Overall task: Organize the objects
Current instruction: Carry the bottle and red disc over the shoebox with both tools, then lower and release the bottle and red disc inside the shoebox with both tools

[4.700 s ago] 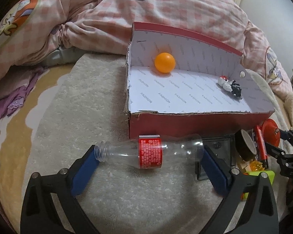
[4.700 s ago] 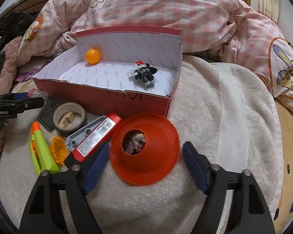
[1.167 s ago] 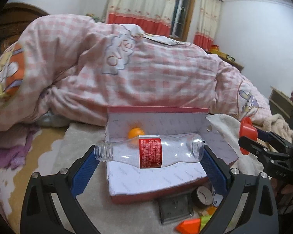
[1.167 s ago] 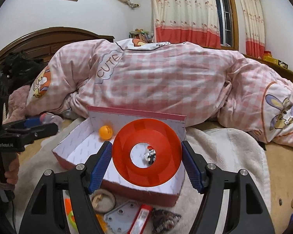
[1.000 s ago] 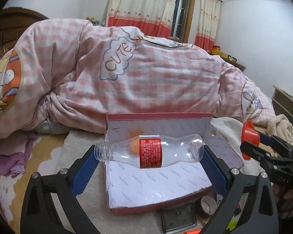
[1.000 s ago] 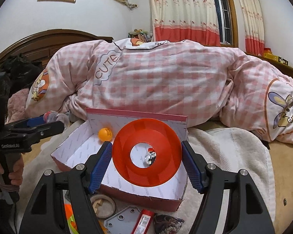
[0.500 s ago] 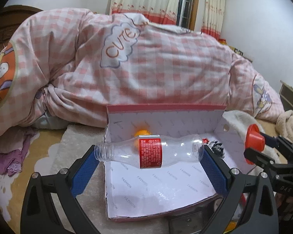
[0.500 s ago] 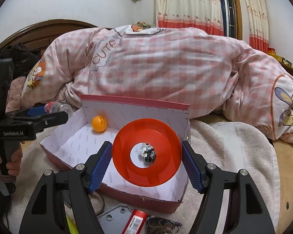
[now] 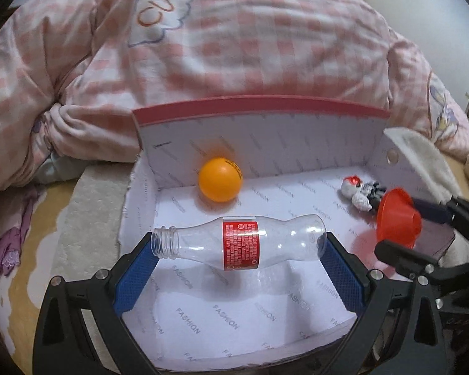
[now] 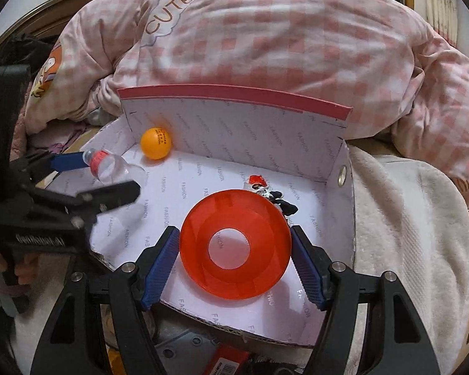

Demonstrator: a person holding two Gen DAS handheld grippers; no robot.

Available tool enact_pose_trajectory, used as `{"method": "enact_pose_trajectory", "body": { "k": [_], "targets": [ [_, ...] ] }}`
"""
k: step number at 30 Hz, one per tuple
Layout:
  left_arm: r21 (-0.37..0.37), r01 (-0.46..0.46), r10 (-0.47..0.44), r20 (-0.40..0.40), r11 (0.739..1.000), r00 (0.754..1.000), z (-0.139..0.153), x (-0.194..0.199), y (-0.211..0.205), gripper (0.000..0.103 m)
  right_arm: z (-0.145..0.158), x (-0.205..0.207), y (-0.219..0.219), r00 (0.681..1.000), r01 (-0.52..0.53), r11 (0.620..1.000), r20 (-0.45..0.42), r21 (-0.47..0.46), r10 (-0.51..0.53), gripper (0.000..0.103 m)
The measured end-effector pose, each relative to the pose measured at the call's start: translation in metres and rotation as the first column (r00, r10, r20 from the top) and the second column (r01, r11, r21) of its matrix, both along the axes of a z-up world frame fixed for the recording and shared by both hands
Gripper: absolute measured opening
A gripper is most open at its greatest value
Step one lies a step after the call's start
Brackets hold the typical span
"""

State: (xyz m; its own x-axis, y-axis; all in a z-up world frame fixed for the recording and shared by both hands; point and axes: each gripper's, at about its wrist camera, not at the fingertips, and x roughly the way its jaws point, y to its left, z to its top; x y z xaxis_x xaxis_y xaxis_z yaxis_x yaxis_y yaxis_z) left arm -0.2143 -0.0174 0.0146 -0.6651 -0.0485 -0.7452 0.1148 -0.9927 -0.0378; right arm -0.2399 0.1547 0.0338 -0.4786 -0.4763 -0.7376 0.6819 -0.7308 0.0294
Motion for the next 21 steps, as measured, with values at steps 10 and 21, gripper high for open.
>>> {"method": "enact_pose_trajectory", "body": {
  "k": [10,21],
  "targets": [
    [-0.037,0.026,-0.025,0.023,0.999,0.999,-0.0079,-0.0024,0.0093,0.101,-0.0006,-0.0016,-0.0033,1.0,-0.016,1.0,0.008,0.012,0.016,0.072],
    [-0.037,0.03,-0.03,0.013,0.999,0.999,-0.0084,-0.0036,0.0099,0.101,-0.0006,-0.001,-0.0029,1.0,-0.017,1.0,0.003,0.009,0.017,0.072]
  ]
}}
